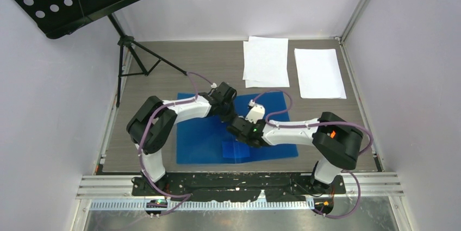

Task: Put the files into the folder

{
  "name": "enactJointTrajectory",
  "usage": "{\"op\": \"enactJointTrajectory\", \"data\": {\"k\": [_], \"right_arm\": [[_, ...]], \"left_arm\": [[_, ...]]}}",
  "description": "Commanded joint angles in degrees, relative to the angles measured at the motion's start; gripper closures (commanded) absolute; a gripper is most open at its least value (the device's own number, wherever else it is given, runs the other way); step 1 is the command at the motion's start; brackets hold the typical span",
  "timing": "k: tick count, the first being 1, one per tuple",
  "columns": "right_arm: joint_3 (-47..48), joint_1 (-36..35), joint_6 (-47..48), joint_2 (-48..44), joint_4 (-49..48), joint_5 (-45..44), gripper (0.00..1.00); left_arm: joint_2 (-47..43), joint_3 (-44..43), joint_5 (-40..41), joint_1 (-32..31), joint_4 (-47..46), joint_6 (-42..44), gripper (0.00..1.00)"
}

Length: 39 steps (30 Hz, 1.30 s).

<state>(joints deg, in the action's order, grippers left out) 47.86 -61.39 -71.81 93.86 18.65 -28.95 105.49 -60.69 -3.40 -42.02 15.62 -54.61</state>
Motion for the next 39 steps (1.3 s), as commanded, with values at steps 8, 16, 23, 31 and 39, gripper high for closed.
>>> {"op": "enactJointTrajectory", "data": {"k": [8,16,23,31,39], "right_arm": [[10.39,-0.84,2.60,15.04,36.05,-25.20,0.94],[0.51,-0.42,17.01,-5.41,10.99,-14.95,0.94],[-2.78,-0.74,23.25,-13.25,-4.17,2.54,0.76],[0.99,-1.06,20.90,-4.00,-3.75,5.94,0.73],[0.57,-1.08,19.67,-0.11,-3.70,7.42,0.75]], "left_arm": [[8.58,5.77,-2.08,2.04,18.78,5.92,1.00],[7.65,6.36,-1.98,2.72,19.38,4.84,1.00],[6.13,7.67,-0.96,2.46,19.69,-2.48,1.00],[4.94,6.76,0.67,2.28,21.49,-3.44,1.00],[5.31,6.87,0.42,2.28,21.07,-2.99,1.00]]}}
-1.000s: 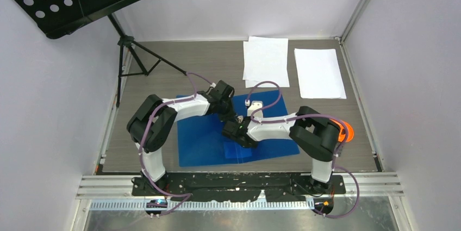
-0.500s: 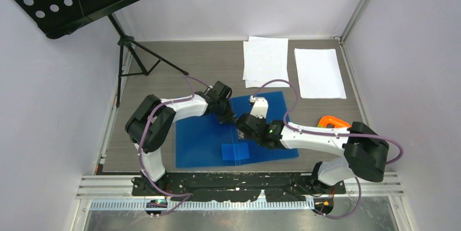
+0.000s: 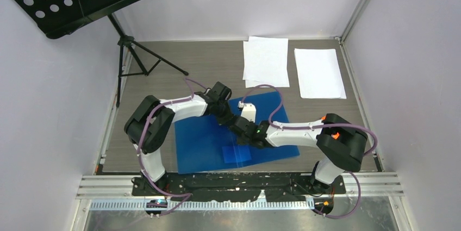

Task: Put the files into the folder

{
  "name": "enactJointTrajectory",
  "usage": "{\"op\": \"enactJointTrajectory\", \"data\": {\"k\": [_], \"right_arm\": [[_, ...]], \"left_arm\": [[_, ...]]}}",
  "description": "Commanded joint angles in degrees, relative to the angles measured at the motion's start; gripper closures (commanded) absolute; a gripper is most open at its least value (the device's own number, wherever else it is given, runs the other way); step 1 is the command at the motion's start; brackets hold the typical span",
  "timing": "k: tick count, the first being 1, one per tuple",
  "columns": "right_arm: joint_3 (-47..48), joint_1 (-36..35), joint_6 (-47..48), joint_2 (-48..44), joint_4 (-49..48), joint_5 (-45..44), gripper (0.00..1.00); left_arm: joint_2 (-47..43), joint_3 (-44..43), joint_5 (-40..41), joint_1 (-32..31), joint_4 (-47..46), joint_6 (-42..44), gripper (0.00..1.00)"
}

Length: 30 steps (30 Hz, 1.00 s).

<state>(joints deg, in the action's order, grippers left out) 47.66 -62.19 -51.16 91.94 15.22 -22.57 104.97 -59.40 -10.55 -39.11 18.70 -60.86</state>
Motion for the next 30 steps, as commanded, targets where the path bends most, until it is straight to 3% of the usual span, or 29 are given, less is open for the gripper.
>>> {"op": "enactJointTrajectory", "data": {"k": [1,8,15,26,30], "right_arm": [[0.75,-0.33,-1.02,2.29,-0.23,1.08,0.76],[-1.65,-1.25,-4.23,0.80,4.82,-2.01,0.91],[-11.39,-0.88,-6.22,-6.32,-6.87,2.57,0.72],[-15.69,3.80,-8.85,-9.02,-17.23,6.41,0.72],[-14.02,4.74,-9.11,-7.87,-13.66,5.20,0.77]], "left_arm": [[5.80,5.67,7.62,-0.63,17.93,3.30,1.00],[6.39,5.57,7.76,-0.57,18.02,3.31,1.00],[7.20,5.61,7.25,-0.17,17.45,3.73,1.00],[7.87,5.52,7.30,-0.17,17.23,4.14,1.00],[7.97,5.39,7.30,-0.12,17.30,4.27,1.00]]}}
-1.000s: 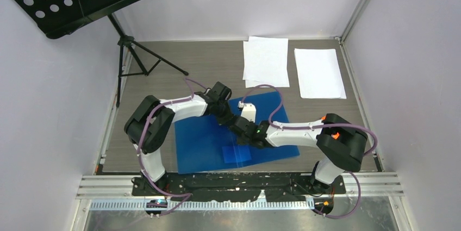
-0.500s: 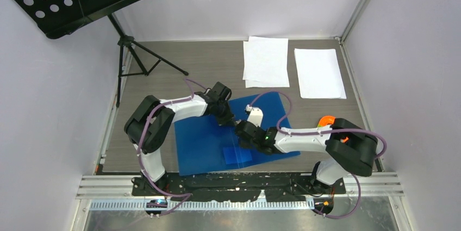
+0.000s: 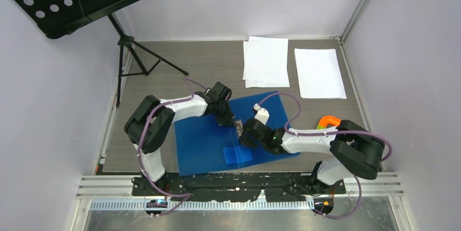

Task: Put the files into the folder

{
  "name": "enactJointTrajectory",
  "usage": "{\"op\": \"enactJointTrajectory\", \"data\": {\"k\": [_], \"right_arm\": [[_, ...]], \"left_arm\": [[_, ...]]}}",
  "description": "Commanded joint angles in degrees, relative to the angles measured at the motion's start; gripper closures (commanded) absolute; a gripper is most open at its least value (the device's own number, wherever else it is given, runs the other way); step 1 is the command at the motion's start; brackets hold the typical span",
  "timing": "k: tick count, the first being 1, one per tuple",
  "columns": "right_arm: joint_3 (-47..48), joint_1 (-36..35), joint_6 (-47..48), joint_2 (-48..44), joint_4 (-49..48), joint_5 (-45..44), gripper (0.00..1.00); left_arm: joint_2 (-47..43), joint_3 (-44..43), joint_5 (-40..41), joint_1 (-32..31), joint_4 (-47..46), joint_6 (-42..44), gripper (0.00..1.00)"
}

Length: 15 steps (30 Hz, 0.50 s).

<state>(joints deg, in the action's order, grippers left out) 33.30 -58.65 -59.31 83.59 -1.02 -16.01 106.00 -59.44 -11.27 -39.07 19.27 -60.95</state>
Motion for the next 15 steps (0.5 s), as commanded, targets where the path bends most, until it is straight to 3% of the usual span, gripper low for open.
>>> {"op": "enactJointTrajectory", "data": {"k": [1,10,15], "right_arm": [[0.44,1.18,-1.10,0.64,3.21,-1.64,0.78],[0.45,1.23,-2.79,2.17,4.76,-3.72,0.84],[3.94,0.08,-3.19,4.12,13.47,-9.33,0.89]], "left_arm": [[6.88,5.39,8.08,-0.13,16.79,4.41,1.00],[7.14,5.12,8.17,0.04,16.90,4.61,1.00],[7.20,4.81,8.93,0.00,17.51,4.79,1.00]]}}
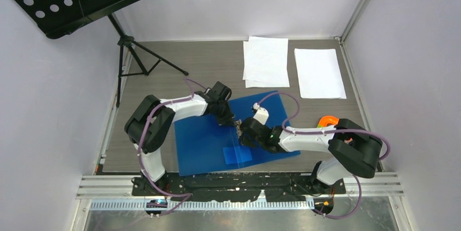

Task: Put the files into the folder

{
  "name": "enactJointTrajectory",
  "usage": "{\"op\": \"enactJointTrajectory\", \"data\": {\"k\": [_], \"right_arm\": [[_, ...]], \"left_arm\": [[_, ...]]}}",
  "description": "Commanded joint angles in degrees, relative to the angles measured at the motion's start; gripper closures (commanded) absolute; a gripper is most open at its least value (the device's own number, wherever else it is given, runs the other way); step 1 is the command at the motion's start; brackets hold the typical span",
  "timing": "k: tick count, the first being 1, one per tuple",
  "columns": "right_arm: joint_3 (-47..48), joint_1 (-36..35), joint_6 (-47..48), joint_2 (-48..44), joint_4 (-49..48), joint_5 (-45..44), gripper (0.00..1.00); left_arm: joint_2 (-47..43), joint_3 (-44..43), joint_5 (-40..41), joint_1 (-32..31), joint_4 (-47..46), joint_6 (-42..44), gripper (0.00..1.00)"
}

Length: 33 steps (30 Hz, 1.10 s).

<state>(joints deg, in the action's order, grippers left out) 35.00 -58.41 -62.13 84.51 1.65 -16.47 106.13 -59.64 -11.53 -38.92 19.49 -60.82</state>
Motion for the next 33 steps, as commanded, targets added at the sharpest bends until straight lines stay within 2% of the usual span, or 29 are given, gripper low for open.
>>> {"op": "enactJointTrajectory", "data": {"k": [1,9,16,23,30,33], "right_arm": [[2.69,-0.45,-0.37,4.02,11.96,-9.52,0.90],[9.26,-4.37,-1.90,12.02,24.30,-16.56,0.94],[10.30,-4.60,-5.07,15.86,30.79,-20.64,0.94],[16.22,-6.87,-9.34,19.53,42.36,-30.87,0.94],[21.36,-8.00,-10.57,27.16,47.87,-35.86,0.94],[22.26,-8.00,-9.67,29.70,46.99,-35.38,0.94]], "left_arm": [[7.08,4.97,9.30,-0.13,17.33,4.69,1.00],[7.43,4.88,9.69,-0.17,17.55,5.01,1.00],[7.86,4.82,10.31,-0.15,18.13,5.44,1.00],[8.74,5.81,9.27,-0.03,17.37,5.66,1.00],[8.93,7.27,8.60,0.70,16.40,6.20,1.00],[9.35,7.63,7.74,1.07,15.91,6.34,1.00]]}}
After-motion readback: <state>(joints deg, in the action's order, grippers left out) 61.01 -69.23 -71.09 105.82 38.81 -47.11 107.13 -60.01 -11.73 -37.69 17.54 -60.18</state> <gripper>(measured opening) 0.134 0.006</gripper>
